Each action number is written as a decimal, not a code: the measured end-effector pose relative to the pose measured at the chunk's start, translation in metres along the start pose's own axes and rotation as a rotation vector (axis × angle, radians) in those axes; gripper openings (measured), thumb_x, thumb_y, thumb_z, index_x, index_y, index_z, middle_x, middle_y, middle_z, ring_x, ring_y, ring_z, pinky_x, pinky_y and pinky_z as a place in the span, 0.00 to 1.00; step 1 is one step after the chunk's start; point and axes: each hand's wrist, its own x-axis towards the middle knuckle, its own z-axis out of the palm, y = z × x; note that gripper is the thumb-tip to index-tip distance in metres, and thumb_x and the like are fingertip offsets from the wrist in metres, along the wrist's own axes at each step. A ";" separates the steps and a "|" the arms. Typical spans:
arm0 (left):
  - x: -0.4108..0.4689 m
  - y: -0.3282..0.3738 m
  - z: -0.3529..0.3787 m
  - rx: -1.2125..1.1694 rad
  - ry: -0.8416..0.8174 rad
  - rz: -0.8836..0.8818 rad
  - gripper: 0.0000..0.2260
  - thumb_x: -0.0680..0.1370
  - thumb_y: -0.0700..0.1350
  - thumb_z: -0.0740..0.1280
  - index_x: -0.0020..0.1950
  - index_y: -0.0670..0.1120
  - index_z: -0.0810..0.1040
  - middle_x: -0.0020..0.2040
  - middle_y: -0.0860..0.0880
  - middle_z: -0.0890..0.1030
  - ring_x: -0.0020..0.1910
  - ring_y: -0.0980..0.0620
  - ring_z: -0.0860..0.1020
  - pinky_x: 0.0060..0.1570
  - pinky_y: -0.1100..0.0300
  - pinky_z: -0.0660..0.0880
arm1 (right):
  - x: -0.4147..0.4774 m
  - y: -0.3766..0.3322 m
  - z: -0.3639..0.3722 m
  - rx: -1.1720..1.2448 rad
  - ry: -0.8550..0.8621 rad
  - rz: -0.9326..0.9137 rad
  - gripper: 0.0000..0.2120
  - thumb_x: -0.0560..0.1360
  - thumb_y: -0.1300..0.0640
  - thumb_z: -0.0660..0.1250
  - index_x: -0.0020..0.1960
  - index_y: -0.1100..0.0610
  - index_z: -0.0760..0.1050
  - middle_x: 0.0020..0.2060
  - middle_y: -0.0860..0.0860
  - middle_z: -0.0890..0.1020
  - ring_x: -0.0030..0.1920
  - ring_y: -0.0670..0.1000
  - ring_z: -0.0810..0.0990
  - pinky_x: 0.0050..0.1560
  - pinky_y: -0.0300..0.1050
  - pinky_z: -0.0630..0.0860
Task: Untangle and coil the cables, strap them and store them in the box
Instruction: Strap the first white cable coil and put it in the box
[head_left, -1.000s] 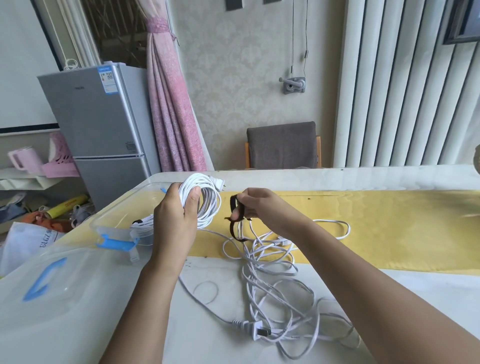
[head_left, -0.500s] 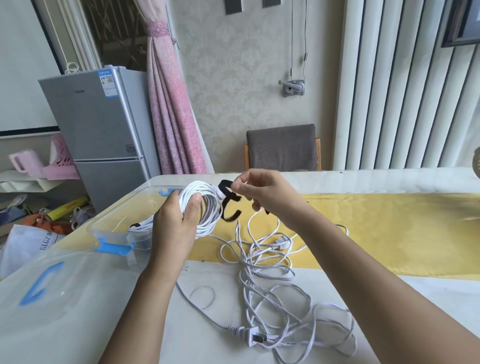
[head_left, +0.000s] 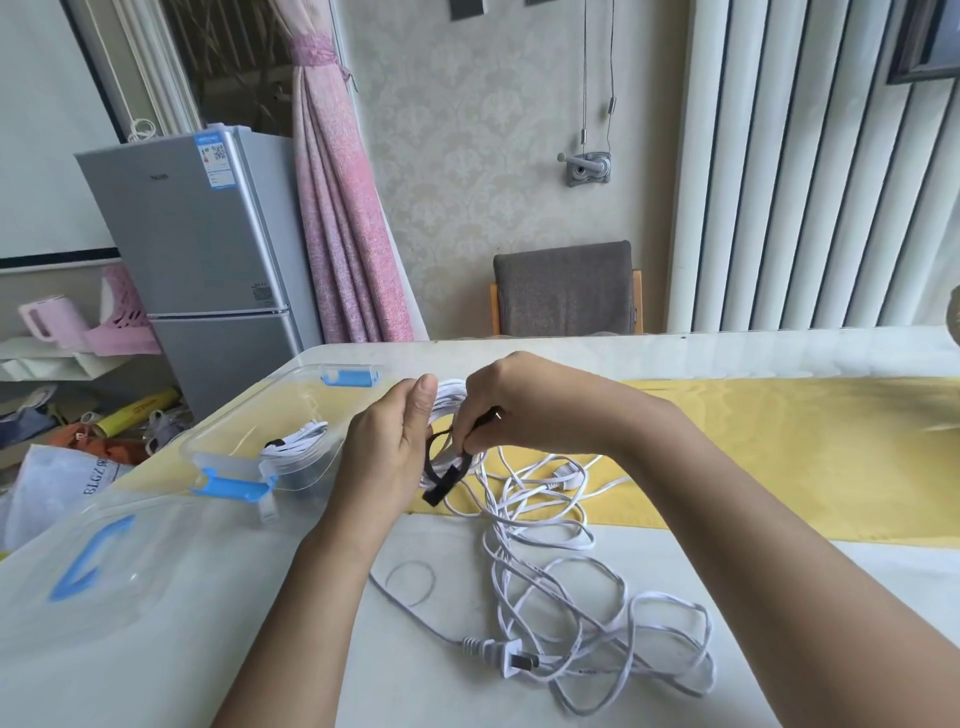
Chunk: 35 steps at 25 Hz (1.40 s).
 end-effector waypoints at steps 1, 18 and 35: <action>0.000 -0.001 0.001 0.008 -0.007 0.022 0.18 0.80 0.57 0.52 0.32 0.52 0.61 0.25 0.52 0.63 0.28 0.57 0.67 0.30 0.65 0.64 | 0.000 0.000 0.000 0.019 0.019 0.000 0.07 0.71 0.62 0.70 0.46 0.53 0.84 0.35 0.44 0.80 0.36 0.41 0.76 0.38 0.31 0.71; 0.001 -0.003 0.002 -0.019 -0.036 -0.002 0.19 0.80 0.57 0.54 0.33 0.48 0.69 0.25 0.50 0.68 0.31 0.48 0.77 0.34 0.51 0.71 | -0.008 -0.005 -0.008 0.158 -0.164 0.104 0.07 0.71 0.65 0.69 0.43 0.53 0.78 0.37 0.46 0.82 0.32 0.41 0.74 0.33 0.30 0.67; -0.003 0.006 0.004 -0.371 -0.418 -0.171 0.29 0.79 0.61 0.56 0.42 0.35 0.76 0.34 0.38 0.74 0.34 0.54 0.71 0.34 0.71 0.67 | -0.003 0.003 -0.007 -0.032 0.230 -0.020 0.17 0.63 0.61 0.77 0.43 0.51 0.71 0.36 0.45 0.79 0.36 0.45 0.76 0.39 0.38 0.71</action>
